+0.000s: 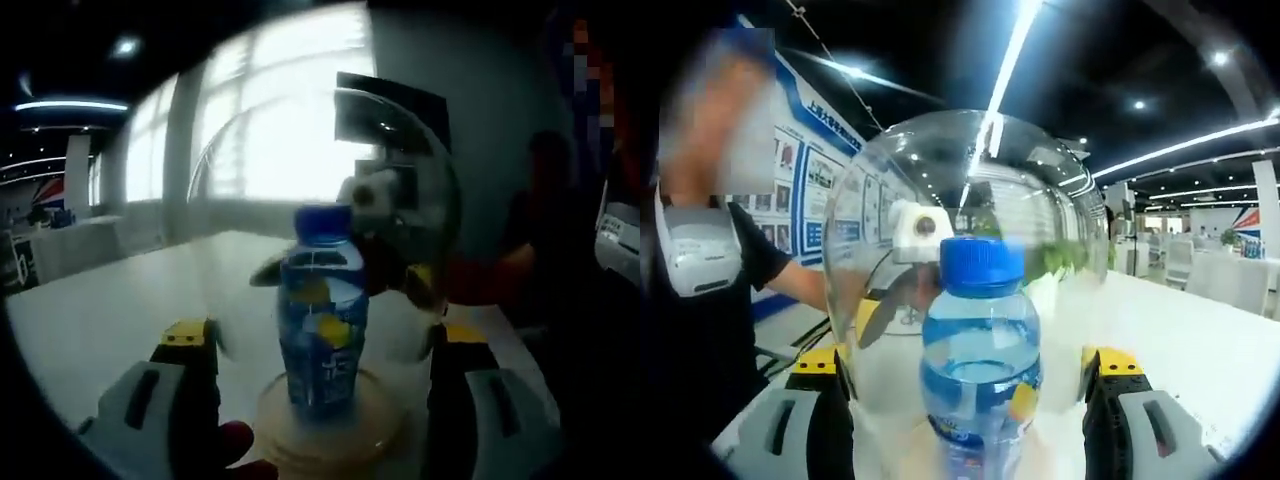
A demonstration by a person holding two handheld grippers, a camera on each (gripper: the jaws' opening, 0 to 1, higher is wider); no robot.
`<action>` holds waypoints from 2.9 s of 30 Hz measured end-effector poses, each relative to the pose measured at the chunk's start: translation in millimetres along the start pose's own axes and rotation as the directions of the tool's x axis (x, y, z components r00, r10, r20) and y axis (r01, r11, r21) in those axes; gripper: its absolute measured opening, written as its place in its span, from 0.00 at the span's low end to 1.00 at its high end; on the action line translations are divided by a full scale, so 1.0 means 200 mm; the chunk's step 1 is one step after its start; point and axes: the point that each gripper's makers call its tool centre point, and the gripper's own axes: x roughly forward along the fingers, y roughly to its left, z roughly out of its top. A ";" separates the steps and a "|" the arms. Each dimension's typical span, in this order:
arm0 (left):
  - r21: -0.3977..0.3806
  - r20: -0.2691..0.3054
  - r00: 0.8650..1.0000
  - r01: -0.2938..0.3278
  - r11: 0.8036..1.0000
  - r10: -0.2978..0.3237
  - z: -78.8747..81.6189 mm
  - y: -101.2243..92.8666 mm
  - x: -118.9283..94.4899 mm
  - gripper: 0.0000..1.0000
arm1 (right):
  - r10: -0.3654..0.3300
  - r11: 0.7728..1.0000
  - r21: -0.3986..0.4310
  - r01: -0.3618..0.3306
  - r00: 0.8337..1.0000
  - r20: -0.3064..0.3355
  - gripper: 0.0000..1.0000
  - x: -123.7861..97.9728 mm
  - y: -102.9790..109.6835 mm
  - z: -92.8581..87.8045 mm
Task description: Open the cover put in the Mizone put the cover back on
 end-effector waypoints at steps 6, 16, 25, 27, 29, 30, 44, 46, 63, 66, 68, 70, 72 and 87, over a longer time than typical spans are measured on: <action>0.007 0.026 1.000 0.007 1.000 -0.007 0.01 -0.01 0.02 0.71 | -0.006 1.000 0.010 0.006 1.000 0.028 0.90 -0.02 0.00 -0.03; 0.005 0.032 0.999 0.010 1.000 -0.010 0.00 0.00 0.01 0.72 | -0.010 1.000 0.012 0.010 1.000 0.021 0.90 -0.01 -0.01 -0.02; -0.012 0.054 0.999 0.007 1.000 -0.007 0.00 0.00 0.00 0.73 | -0.019 1.000 0.019 0.018 0.997 0.071 0.90 -0.03 0.00 -0.01; -0.013 0.050 0.999 0.007 1.000 -0.007 0.00 -0.01 0.00 0.73 | -0.023 1.000 0.020 0.021 0.997 0.076 0.90 -0.03 0.00 -0.01; -0.013 0.049 0.999 0.008 1.000 -0.007 -0.01 -0.01 -0.01 0.73 | -0.027 0.999 0.022 0.025 0.997 0.072 0.90 -0.03 0.00 -0.01; -0.014 0.049 0.999 0.008 1.000 -0.007 -0.01 -0.01 0.00 0.73 | -0.029 0.999 0.024 0.027 0.997 0.068 0.90 -0.03 0.00 -0.02; -0.056 0.099 0.995 0.000 0.998 0.006 -0.01 0.00 -0.02 0.75 | -0.122 0.992 0.042 0.120 0.991 0.047 0.85 -0.07 0.01 -0.02; -0.066 0.110 0.994 -0.006 0.998 0.013 -0.01 0.00 -0.02 0.75 | -0.133 0.990 0.048 0.131 0.990 0.049 0.85 -0.08 0.01 -0.02; -0.119 0.149 0.975 -0.147 0.982 0.164 0.04 -0.03 -0.15 0.61 | -0.267 0.963 0.057 0.264 0.961 0.076 0.73 -0.19 0.03 0.01; -0.145 0.176 0.967 -0.157 0.977 0.182 0.07 -0.03 -0.18 0.58 | -0.300 0.954 0.048 0.297 0.949 0.095 0.68 -0.23 0.05 0.03; -0.142 0.178 0.965 -0.168 0.976 0.192 0.07 -0.04 -0.19 0.56 | -0.317 0.948 0.055 0.313 0.943 0.103 0.64 -0.27 0.06 0.05; -0.135 0.178 0.962 -0.183 0.974 0.206 0.08 -0.04 -0.19 0.55 | -0.327 0.945 0.062 0.322 0.939 0.106 0.61 -0.28 0.07 0.05; -0.132 0.177 0.959 -0.201 0.971 0.223 0.08 -0.05 -0.19 0.55 | -0.338 0.941 0.067 0.333 0.935 0.105 0.58 -0.29 0.08 0.04; -0.203 0.257 0.912 -0.273 0.940 0.320 0.07 -0.11 -0.30 0.31 | -0.436 0.900 0.036 0.435 0.896 0.082 0.43 -0.34 0.13 -0.02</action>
